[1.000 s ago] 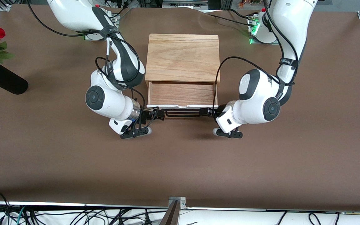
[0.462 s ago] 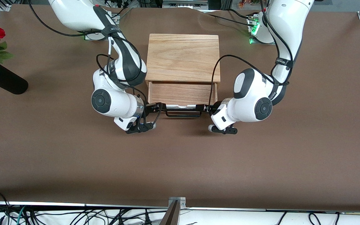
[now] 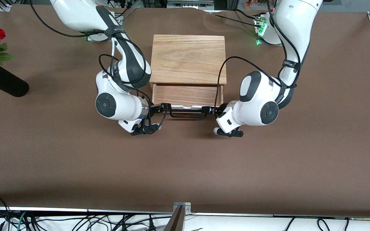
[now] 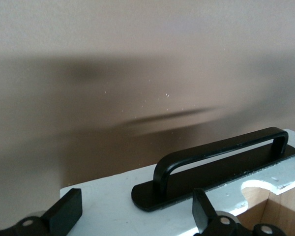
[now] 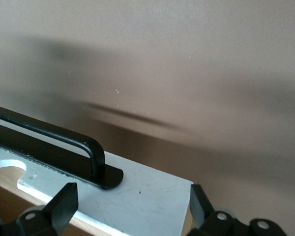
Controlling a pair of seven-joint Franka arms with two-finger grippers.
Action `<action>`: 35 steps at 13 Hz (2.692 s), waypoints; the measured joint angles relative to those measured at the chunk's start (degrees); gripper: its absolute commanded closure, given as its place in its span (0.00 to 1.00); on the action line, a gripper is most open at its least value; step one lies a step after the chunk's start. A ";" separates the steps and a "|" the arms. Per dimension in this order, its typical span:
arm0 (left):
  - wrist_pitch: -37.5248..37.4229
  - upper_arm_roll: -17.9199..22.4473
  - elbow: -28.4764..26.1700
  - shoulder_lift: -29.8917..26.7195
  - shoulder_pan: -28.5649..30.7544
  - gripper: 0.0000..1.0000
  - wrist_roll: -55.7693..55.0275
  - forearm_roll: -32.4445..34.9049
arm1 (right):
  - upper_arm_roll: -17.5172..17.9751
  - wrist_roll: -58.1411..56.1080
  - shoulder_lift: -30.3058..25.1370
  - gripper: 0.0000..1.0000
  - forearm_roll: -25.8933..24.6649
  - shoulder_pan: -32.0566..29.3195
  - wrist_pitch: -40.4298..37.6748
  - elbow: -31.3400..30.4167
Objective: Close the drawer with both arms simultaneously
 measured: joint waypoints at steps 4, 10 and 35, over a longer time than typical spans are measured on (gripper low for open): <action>-4.55 0.02 -0.06 0.00 0.26 0.00 -0.01 0.54 | 0.31 0.00 0.34 0.00 0.15 0.85 -2.71 -0.02; -12.14 0.24 -0.92 -0.13 0.38 0.00 -0.42 1.33 | 0.43 0.04 2.45 0.00 0.22 2.41 -8.00 -0.09; -23.82 3.59 3.03 -26.55 9.11 0.00 -11.13 24.87 | -7.02 -1.07 1.61 0.00 -7.93 0.27 -19.55 16.25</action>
